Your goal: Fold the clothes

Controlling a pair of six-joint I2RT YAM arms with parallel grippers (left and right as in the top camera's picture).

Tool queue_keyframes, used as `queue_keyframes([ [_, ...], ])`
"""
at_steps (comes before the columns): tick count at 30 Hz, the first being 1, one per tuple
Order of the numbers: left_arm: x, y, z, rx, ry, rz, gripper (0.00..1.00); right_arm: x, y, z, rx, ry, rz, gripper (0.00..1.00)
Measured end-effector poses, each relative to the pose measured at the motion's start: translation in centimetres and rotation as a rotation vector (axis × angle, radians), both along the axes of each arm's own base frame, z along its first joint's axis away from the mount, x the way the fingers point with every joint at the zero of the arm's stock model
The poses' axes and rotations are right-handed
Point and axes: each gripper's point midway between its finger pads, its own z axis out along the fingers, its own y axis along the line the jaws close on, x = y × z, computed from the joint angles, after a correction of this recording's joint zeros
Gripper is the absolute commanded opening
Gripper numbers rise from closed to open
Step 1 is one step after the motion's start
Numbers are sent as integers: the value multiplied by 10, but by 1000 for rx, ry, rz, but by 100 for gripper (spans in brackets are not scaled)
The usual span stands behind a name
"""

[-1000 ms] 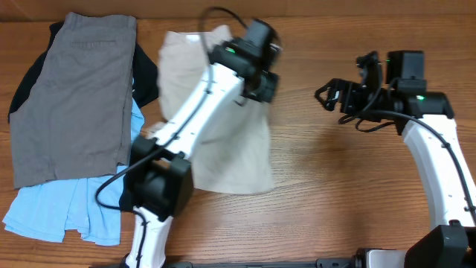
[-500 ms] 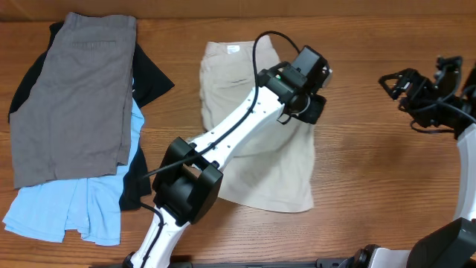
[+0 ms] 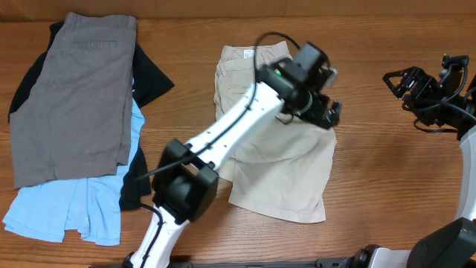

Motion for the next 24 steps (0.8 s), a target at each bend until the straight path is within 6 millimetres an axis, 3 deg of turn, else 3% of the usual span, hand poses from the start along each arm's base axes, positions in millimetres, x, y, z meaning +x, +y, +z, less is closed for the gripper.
queue_keyframes([
  [3,30,34,33,-13,-22,74,100,1,3,1,-5,-5,12,100],
  [5,58,74,61,-14,-55,153,100,3,11,2,-13,-11,37,100],
  [9,93,154,88,11,-76,299,100,13,53,2,-63,-31,140,100],
  [11,106,192,93,24,-77,367,100,20,77,3,-98,-48,189,100],
  [17,128,301,87,87,-57,547,100,35,178,13,-223,-151,324,99],
  [21,129,345,82,141,-51,613,100,39,242,22,-279,-245,374,98],
  [24,125,359,78,190,-45,628,100,42,286,9,-310,-270,416,96],
])
